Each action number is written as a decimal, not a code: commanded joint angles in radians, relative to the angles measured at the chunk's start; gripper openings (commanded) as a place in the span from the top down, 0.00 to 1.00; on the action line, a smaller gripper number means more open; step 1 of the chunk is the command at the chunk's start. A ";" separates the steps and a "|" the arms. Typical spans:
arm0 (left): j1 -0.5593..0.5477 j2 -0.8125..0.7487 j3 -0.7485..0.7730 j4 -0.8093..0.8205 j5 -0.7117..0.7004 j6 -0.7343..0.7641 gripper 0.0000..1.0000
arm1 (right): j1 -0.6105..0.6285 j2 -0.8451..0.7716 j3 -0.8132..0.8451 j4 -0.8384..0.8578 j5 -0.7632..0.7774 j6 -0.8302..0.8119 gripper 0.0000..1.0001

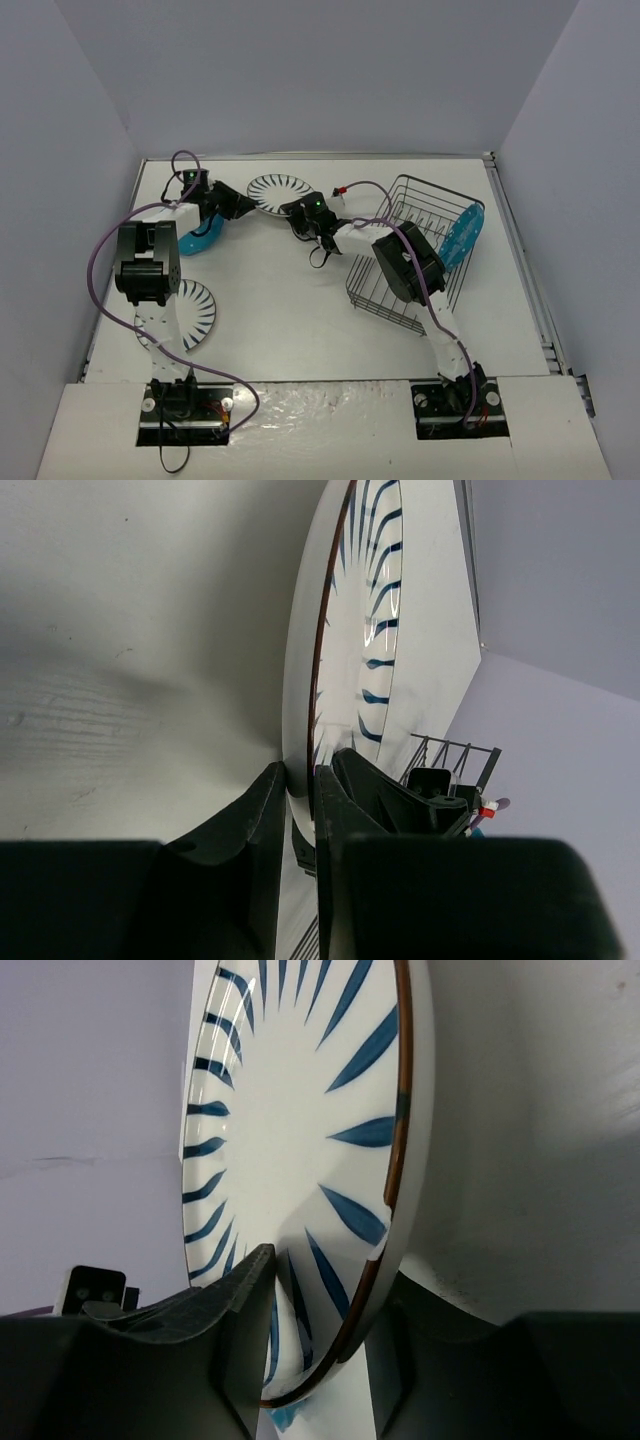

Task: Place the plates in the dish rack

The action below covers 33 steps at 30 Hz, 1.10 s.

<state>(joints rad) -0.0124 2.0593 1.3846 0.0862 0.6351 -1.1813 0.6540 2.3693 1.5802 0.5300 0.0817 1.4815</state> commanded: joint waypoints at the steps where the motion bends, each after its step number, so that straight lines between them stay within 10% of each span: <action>1: 0.006 -0.163 0.047 0.131 0.098 -0.029 1.00 | -0.005 -0.009 0.043 0.026 0.043 -0.014 0.73; 12: 0.005 -0.196 0.019 0.138 0.105 -0.027 1.00 | -0.012 -0.020 0.044 0.023 0.049 -0.085 1.00; 33: 0.002 -0.378 -0.097 0.050 0.080 0.088 1.00 | -0.024 -0.333 -0.009 -0.004 0.132 -0.421 1.00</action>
<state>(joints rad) -0.0088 1.8259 1.2546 0.0644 0.6555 -1.1784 0.6494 2.1691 1.5648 0.5175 0.1028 1.2034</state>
